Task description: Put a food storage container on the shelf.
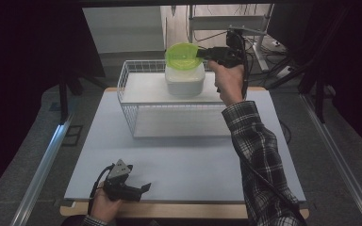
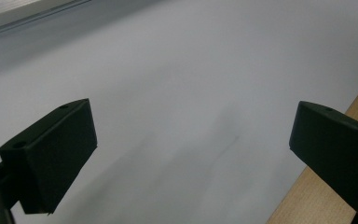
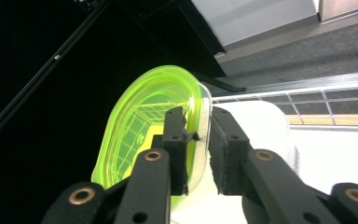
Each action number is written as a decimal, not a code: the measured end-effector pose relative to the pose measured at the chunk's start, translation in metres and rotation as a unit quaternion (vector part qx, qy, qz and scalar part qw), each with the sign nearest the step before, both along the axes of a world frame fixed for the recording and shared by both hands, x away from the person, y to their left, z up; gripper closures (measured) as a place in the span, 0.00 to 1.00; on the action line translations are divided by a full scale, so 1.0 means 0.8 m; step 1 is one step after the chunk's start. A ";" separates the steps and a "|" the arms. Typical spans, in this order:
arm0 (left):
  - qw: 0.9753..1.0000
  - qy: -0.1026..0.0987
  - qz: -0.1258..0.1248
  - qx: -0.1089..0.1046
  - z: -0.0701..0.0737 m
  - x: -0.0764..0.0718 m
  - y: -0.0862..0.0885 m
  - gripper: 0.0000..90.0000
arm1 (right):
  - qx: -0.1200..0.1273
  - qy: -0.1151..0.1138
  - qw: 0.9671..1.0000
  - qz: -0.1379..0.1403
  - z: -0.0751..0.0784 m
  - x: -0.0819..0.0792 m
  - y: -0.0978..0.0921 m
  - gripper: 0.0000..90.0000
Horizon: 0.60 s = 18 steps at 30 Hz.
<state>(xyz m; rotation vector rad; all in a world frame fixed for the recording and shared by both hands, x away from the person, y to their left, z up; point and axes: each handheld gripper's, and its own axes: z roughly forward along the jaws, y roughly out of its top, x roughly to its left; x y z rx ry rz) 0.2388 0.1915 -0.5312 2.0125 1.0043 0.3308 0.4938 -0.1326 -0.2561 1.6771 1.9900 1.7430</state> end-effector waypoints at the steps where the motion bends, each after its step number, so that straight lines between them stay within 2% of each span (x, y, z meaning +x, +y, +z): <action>1: 1.000 0.001 0.000 0.000 0.000 0.000 0.000 0.01 | -0.002 -0.001 1.000 -0.001 -0.001 0.001 0.000 0.81; 7: 1.000 0.003 -0.003 0.003 -0.001 0.000 -0.002 0.01 | 0.004 0.005 1.000 -0.001 -0.003 0.005 -0.001 0.79; 10: 1.000 0.004 -0.005 0.005 -0.001 0.000 -0.002 0.01 | -0.018 -0.005 1.000 -0.007 -0.004 0.006 0.000 0.75; 13: 1.000 0.006 -0.006 0.004 -0.002 0.001 -0.002 0.01 | -0.010 -0.005 1.000 -0.009 -0.007 0.007 -0.001 0.69; 18: 1.000 0.006 -0.005 0.003 -0.002 0.001 -0.002 0.01 | 0.002 -0.010 1.000 -0.001 -0.009 0.008 0.000 0.51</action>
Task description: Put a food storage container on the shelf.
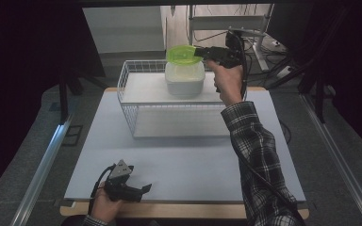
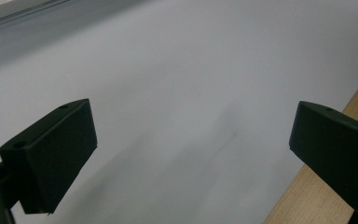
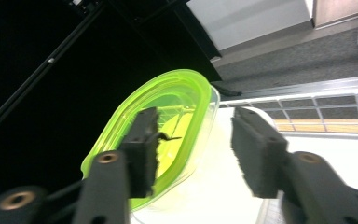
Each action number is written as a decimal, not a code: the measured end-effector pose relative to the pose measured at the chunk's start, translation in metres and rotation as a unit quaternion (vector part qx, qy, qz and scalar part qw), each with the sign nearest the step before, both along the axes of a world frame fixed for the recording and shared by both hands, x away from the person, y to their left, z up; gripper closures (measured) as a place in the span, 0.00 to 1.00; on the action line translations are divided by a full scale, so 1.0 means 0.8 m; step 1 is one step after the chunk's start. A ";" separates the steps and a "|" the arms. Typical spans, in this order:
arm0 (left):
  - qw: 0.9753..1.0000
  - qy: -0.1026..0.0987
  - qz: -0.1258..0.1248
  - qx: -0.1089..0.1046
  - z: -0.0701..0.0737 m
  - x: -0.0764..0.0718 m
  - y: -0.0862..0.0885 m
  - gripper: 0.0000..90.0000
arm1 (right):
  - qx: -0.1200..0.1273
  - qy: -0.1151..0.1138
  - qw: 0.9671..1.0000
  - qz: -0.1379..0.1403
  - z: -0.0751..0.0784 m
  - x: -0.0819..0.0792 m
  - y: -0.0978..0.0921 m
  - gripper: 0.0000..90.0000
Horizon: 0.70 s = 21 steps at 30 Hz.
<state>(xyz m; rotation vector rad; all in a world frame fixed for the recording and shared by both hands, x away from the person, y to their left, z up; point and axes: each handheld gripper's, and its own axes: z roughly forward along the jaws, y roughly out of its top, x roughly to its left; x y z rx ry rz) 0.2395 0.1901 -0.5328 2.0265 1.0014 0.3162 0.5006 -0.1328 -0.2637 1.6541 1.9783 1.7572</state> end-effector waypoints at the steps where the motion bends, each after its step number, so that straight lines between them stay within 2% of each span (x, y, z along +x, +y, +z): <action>1: 1.000 0.000 0.000 0.000 0.000 0.000 0.000 0.01 | 0.003 -0.002 1.000 0.006 0.000 0.000 0.000 0.47; 4: 1.000 0.001 0.000 0.000 0.000 0.000 0.000 0.01 | 0.001 -0.013 1.000 0.016 -0.001 -0.002 0.000 0.37; 8: 1.000 0.001 0.000 0.001 0.000 0.000 -0.001 0.01 | -0.014 -0.031 0.999 0.031 0.001 -0.008 0.000 0.28; 13: 1.000 0.002 0.000 0.002 -0.001 0.000 -0.001 0.01 | -0.013 -0.046 0.998 0.042 0.000 -0.017 -0.005 0.23; 21: 1.000 0.003 0.000 0.002 -0.001 0.000 -0.001 0.01 | -0.008 -0.064 0.996 0.062 -0.011 -0.032 -0.015 0.18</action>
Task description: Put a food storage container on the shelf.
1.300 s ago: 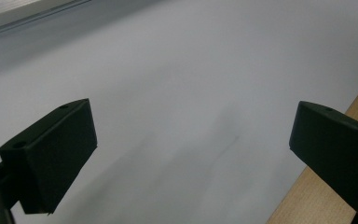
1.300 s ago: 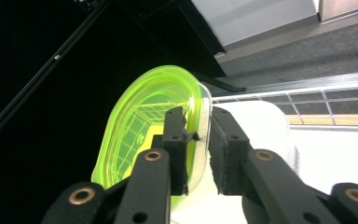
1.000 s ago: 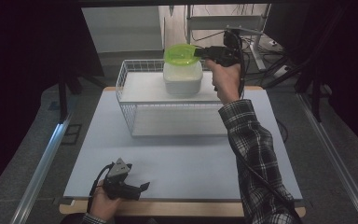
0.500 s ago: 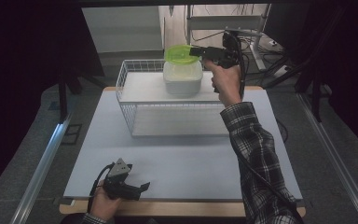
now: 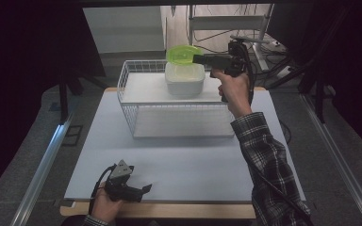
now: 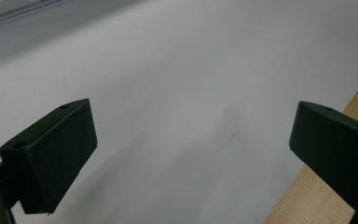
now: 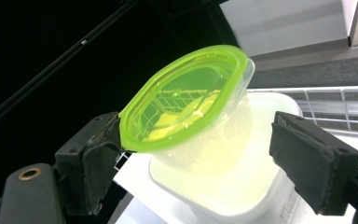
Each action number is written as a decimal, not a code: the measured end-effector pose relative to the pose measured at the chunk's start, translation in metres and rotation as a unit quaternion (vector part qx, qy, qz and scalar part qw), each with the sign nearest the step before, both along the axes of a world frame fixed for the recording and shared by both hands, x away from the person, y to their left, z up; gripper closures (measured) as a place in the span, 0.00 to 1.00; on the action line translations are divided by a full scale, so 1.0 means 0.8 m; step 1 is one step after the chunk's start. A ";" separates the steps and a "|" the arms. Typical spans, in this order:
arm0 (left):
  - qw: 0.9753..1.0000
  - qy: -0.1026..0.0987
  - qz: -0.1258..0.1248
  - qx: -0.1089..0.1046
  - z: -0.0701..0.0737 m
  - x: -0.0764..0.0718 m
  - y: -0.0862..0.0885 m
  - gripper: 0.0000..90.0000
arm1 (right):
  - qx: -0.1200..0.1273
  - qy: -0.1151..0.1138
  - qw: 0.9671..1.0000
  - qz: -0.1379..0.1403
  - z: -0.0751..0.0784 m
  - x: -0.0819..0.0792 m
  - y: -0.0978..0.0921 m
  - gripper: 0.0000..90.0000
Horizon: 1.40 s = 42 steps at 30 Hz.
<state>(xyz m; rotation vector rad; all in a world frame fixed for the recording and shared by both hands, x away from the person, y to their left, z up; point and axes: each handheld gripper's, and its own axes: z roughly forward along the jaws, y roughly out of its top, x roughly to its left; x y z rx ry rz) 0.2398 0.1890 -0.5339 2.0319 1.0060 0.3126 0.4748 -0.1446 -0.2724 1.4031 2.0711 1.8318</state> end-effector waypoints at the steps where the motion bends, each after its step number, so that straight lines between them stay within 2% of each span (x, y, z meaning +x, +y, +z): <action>1: 1.000 0.000 0.000 0.000 0.000 0.000 0.000 0.01 | -0.001 -0.003 1.000 0.002 -0.001 -0.002 -0.001 0.18; 8: 1.000 0.000 0.000 0.000 0.000 0.000 0.000 0.01 | -0.020 -0.023 1.000 0.004 -0.009 -0.018 -0.007 0.12; 14: 1.000 0.000 -0.002 0.002 -0.001 0.000 0.000 0.01 | -0.040 -0.027 0.999 0.012 -0.020 -0.029 -0.008 0.09; 27: 1.000 0.000 -0.002 0.000 -0.002 0.000 -0.001 0.01 | -0.052 -0.038 0.997 0.035 -0.043 -0.054 -0.017 0.08; 31: 1.000 0.001 -0.003 -0.001 -0.002 0.000 -0.001 0.01 | -0.065 -0.043 0.996 0.043 -0.051 -0.061 -0.019 0.06; 35: 1.000 0.002 -0.003 -0.001 -0.002 0.000 -0.001 0.01 | -0.090 -0.052 0.993 0.053 -0.060 -0.068 -0.017 0.05; 42: 1.000 0.002 -0.004 0.000 -0.002 0.000 -0.001 0.01 | -0.101 -0.054 0.991 0.064 -0.076 -0.079 -0.015 0.04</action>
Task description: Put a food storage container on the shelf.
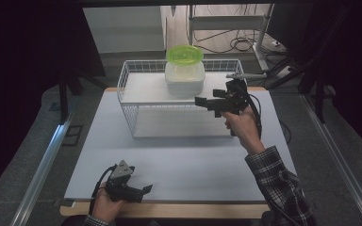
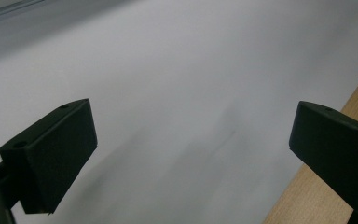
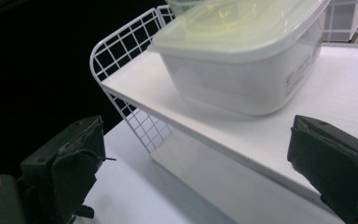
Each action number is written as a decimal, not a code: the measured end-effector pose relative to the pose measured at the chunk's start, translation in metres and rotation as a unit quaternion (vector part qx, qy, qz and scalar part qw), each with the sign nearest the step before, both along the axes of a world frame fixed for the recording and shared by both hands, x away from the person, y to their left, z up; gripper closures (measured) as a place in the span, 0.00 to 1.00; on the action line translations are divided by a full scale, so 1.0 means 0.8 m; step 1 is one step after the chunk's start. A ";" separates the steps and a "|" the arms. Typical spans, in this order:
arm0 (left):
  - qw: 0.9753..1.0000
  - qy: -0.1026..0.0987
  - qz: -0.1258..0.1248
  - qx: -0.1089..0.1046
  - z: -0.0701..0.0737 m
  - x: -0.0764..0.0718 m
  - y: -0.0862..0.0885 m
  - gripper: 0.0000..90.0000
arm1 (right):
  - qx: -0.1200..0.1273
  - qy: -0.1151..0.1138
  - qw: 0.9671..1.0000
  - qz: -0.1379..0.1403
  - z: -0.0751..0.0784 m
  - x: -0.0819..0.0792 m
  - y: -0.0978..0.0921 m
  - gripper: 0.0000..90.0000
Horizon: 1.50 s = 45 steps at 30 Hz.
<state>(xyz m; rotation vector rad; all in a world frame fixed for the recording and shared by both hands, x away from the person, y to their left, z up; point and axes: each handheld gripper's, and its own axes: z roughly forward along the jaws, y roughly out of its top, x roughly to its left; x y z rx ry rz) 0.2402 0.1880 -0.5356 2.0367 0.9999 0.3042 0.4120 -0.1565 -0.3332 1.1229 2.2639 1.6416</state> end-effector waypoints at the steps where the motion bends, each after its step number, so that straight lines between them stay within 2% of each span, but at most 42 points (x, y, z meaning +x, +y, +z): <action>1: 1.000 0.000 0.000 0.000 0.000 0.000 0.000 0.01 | -0.002 -0.001 1.000 0.001 -0.002 -0.002 0.000 0.04; 17: 1.000 0.000 -0.001 0.000 0.000 0.000 -0.001 0.01 | -0.026 0.000 1.000 0.012 -0.034 -0.021 -0.008 0.04; 32: 1.000 -0.001 -0.007 -0.002 0.000 -0.001 -0.002 0.01 | -0.055 -0.013 0.998 0.013 -0.068 -0.043 -0.015 0.04; 39: 1.000 -0.002 -0.008 0.000 0.000 -0.001 -0.002 0.01 | -0.079 -0.025 0.997 0.005 -0.085 -0.052 -0.022 0.02; 45: 1.000 -0.002 -0.009 0.002 0.000 -0.002 -0.003 0.01 | -0.101 -0.024 0.995 -0.003 -0.101 -0.058 -0.026 0.02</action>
